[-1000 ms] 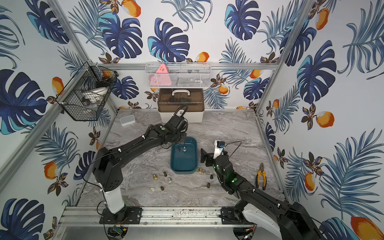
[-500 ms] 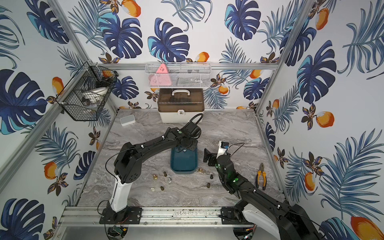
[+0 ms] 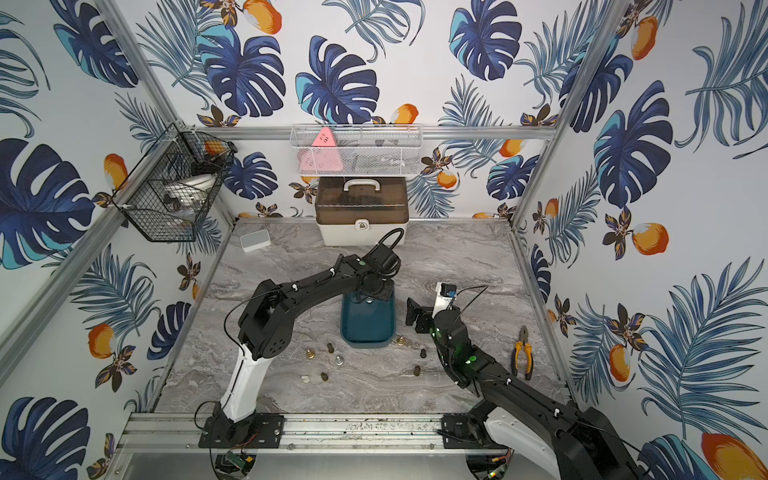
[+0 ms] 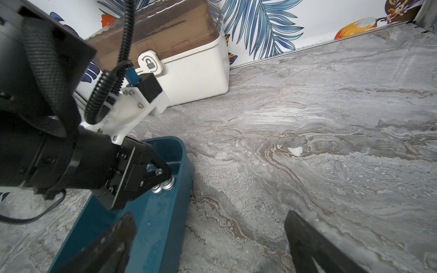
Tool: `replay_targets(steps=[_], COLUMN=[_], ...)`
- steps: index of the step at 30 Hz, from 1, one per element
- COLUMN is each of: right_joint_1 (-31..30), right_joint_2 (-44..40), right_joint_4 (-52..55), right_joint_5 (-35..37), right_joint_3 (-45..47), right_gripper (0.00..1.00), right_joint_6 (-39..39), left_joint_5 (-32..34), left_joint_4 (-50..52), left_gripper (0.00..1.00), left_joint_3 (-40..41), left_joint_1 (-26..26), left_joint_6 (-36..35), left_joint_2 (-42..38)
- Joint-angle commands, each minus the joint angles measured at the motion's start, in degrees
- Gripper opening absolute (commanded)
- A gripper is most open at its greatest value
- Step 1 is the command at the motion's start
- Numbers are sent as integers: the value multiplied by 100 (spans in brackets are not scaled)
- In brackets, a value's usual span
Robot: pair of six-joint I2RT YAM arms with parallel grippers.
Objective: Put the chess pieces into the storage box
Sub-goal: Place the chess piece in the storage box.
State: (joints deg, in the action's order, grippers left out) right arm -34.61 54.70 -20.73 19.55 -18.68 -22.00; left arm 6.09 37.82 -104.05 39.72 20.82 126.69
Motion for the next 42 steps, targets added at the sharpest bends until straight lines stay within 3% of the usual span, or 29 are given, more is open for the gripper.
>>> replay_targets(steps=[1, 28, 42], right_joint_1=[-2, -2, -2], right_joint_2=[9, -63, 30], right_joint_4=[-68, -162, -193], right_joint_5=[-8, -187, -266], right_joint_3=[-31, 12, -18], right_gripper=[100, 100, 100], right_joint_6=[-15, 3, 13], left_joint_5=[-37, 284, 227], left_joint_4=[-36, -385, -522], left_gripper=[14, 17, 27], left_joint_3=[-64, 183, 332], left_joint_1=[-2, -17, -16], left_joint_6=[-69, -64, -43], left_joint_2=[62, 84, 32])
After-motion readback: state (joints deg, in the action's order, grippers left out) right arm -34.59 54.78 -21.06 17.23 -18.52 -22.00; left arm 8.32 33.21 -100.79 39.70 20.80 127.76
